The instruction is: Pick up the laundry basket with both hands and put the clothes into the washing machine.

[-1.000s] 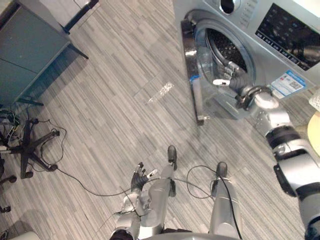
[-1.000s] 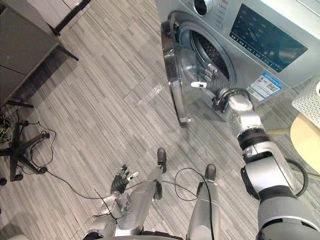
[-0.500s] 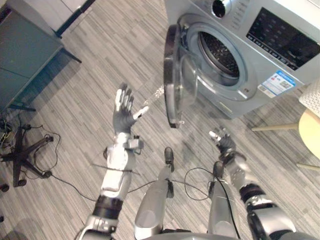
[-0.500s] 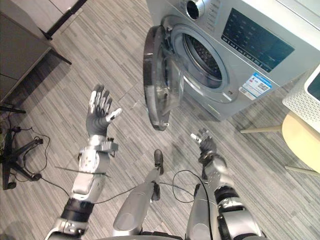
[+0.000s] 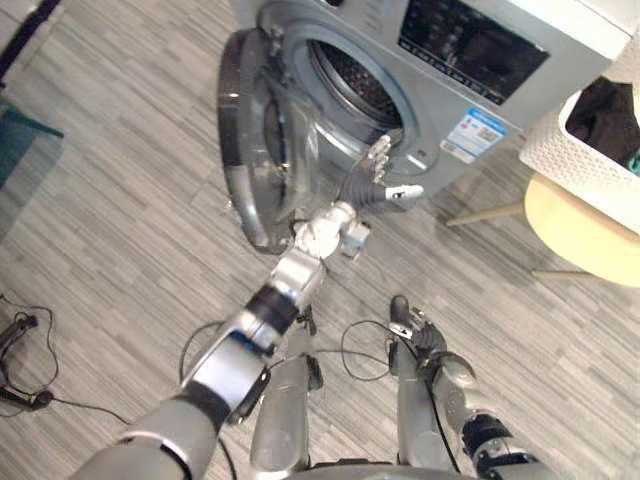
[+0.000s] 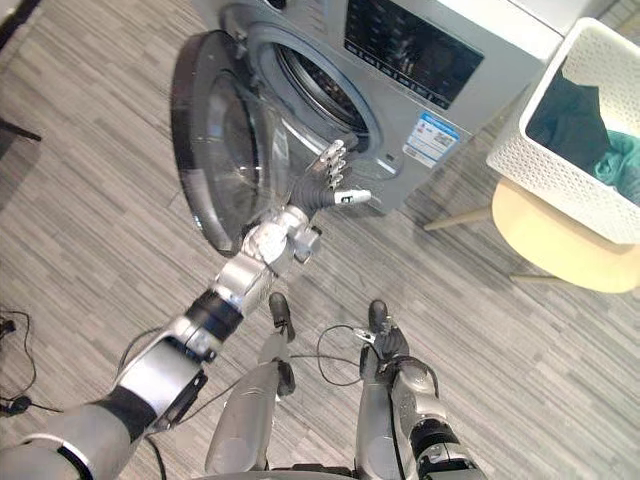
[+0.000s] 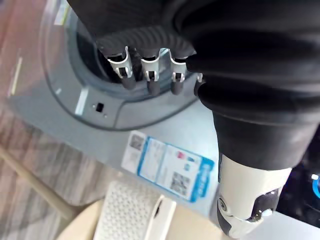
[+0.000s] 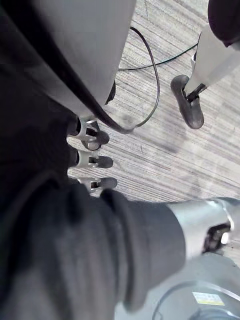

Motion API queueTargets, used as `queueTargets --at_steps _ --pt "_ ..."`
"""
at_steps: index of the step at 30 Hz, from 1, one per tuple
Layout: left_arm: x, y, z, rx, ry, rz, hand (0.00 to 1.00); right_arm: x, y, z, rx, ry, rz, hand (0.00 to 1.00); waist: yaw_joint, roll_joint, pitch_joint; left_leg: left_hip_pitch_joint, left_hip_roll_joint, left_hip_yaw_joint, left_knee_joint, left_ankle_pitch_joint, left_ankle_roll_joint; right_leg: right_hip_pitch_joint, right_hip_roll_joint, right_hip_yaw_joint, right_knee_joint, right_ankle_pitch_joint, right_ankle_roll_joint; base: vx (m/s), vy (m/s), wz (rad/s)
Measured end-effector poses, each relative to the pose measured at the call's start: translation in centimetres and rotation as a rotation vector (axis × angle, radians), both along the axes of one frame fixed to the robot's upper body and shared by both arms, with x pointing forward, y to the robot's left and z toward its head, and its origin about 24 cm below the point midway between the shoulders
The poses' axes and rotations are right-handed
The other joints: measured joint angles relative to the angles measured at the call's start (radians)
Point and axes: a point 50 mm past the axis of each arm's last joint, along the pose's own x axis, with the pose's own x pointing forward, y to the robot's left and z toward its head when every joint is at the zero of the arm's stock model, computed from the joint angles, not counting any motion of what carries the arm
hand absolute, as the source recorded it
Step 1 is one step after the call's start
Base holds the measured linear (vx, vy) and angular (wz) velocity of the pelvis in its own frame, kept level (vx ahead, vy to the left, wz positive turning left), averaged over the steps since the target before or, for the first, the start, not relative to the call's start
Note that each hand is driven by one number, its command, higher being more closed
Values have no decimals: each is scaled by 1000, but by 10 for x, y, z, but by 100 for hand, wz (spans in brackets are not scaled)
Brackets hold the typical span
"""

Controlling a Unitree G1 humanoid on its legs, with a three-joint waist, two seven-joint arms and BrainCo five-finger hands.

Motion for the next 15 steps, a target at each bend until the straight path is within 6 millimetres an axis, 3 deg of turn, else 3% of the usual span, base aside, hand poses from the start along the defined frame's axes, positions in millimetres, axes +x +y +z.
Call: queueTargets --at_steps 5,8,11,15 --pt "31 23 38 -11 23 149 0 7 14 9 14 -40 12 0 -11 -23 10 -55 17 35 0 2 3 -67 18 20 -13 24 -6 51 -59 -23" --pt "46 58 59 -17 26 278 0 16 25 22 45 -109 19 0 -41 -54 27 -88 26 53 -1 2 3 -105 27 25 -29 41 -8 41 -37 -19" --pt "52 88 70 -53 31 401 0 21 29 34 104 -176 -35 0 -56 -76 40 -122 41 64 -1 2 3 -126 40 25 -71 70 -13 36 -34 -22" --pt "55 114 65 -130 101 513 0 22 26 37 129 -194 -79 0 -56 -90 55 -143 44 71 -1 2 2 -139 43 26 -96 84 -15 42 -16 -8"
